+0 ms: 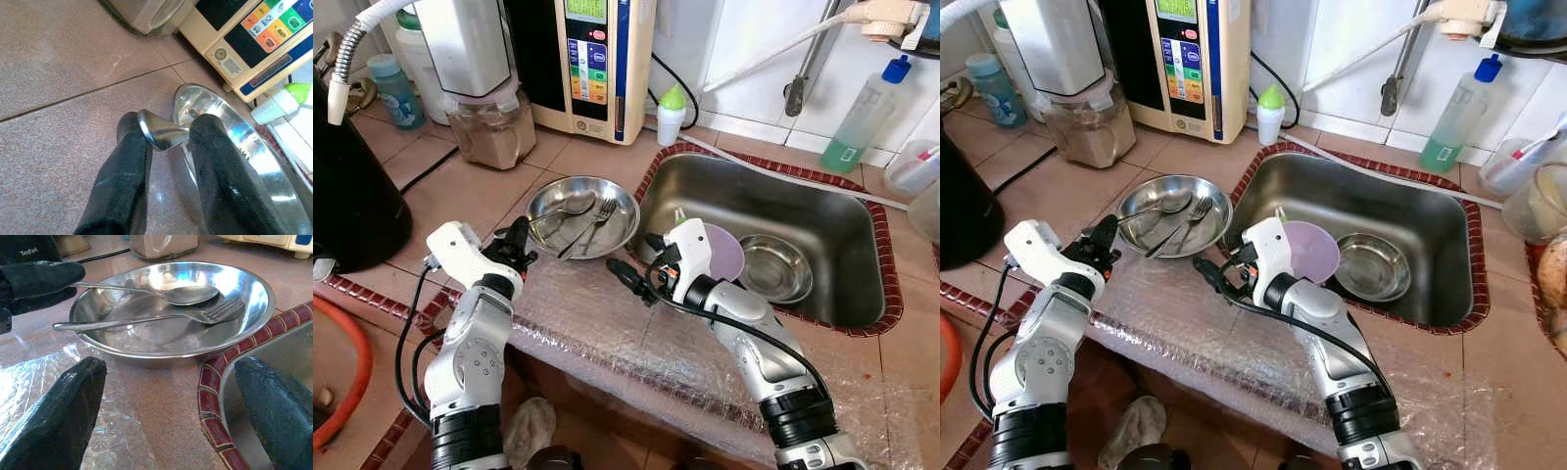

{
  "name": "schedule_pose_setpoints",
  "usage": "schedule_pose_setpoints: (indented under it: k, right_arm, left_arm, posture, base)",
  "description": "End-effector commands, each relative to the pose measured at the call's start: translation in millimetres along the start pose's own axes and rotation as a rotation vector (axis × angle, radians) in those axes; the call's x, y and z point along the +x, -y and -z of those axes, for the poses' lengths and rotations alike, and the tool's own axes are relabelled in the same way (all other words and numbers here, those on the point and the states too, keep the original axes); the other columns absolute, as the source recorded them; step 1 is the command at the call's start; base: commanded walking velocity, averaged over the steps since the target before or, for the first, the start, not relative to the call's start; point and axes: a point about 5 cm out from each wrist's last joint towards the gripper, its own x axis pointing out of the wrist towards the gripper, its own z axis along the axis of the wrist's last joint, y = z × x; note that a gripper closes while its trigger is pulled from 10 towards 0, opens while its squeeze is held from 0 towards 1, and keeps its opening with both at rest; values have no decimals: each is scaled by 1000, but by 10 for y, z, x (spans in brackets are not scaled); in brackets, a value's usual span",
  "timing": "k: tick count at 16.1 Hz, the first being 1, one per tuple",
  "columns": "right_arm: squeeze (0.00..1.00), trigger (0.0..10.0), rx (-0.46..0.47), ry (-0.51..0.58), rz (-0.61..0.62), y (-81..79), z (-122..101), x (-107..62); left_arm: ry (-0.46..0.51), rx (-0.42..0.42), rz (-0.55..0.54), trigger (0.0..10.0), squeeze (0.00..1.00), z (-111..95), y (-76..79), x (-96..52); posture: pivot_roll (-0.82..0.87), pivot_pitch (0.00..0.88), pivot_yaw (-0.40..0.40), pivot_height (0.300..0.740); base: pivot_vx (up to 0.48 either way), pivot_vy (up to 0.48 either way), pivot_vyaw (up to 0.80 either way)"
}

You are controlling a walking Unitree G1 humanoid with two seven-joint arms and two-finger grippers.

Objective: Kitchen organization

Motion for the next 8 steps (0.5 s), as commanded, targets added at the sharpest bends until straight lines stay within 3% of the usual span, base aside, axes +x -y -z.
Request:
schedule_pose_setpoints:
  k: [1, 8]
  right_arm:
    - [0, 10000, -5, 15, -21, -38, -40, -5]
    - [0, 10000, -4, 18, -18, -37, -40, 10]
  left_arm:
    - [-3, 5, 9, 0, 0, -7, 30, 26]
    - [29, 28, 27, 0, 0, -78, 43, 40]
  posture:
    - [21, 0, 24, 740]
    - [26, 0, 26, 740]
  base:
    - [0, 0, 0]
    - [0, 0, 0]
